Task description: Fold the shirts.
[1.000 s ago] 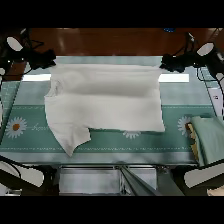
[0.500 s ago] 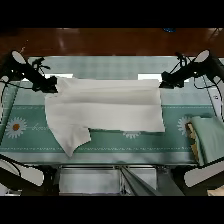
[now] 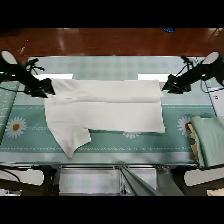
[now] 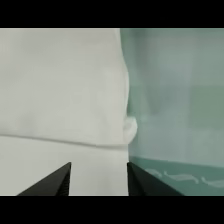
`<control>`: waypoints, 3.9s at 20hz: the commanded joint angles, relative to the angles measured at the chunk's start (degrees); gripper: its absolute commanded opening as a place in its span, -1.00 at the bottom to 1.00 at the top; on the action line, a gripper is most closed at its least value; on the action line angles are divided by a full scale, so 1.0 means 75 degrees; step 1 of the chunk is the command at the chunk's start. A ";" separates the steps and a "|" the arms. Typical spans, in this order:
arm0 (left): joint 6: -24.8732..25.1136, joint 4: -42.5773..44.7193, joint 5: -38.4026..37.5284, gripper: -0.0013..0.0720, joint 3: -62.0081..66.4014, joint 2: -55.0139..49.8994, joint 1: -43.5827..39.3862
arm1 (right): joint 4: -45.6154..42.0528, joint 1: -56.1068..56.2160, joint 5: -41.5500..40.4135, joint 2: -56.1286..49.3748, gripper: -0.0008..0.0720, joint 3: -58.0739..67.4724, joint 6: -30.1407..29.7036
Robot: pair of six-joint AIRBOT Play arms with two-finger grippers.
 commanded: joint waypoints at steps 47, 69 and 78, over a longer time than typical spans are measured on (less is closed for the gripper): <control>0.1291 -0.2498 0.2390 -0.88 -0.7070 0.2984 0.1338 | 0.3806 -0.0697 -0.3704 0.3625 -0.04 -0.8040 -0.0956; -0.0332 -0.2958 0.0105 -0.89 0.2763 -0.2430 0.0204 | 0.2841 -0.0047 -0.2620 -0.0469 -0.92 -0.1011 -0.0833; -0.0519 -0.1139 0.0157 0.42 0.3217 -0.2261 0.0629 | 0.2346 -0.1137 -0.1964 -0.0236 0.16 -0.0667 -0.0941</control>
